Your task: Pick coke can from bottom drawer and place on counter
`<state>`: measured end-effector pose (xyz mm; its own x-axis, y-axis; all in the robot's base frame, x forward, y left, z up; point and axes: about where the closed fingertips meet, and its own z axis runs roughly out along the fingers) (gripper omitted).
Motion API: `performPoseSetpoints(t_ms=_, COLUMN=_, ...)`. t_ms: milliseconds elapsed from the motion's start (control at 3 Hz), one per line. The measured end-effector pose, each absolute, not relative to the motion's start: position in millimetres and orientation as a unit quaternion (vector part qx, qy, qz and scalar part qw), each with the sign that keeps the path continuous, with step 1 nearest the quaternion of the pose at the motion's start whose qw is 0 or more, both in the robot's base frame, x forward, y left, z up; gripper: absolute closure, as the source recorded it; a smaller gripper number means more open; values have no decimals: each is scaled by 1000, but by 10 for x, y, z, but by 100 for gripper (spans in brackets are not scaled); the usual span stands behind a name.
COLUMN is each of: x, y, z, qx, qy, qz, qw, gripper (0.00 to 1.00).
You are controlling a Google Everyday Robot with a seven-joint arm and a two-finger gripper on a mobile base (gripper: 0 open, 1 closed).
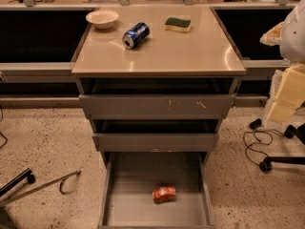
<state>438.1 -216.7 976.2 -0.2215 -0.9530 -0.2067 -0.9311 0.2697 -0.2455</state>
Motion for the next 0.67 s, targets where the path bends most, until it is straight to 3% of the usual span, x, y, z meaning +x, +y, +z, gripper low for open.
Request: performPoseSetpoints(t_ms=667, x=4507, y=-2026, z=9499, qx=-596, qy=782, qz=-13, qw=183, gripper=0)
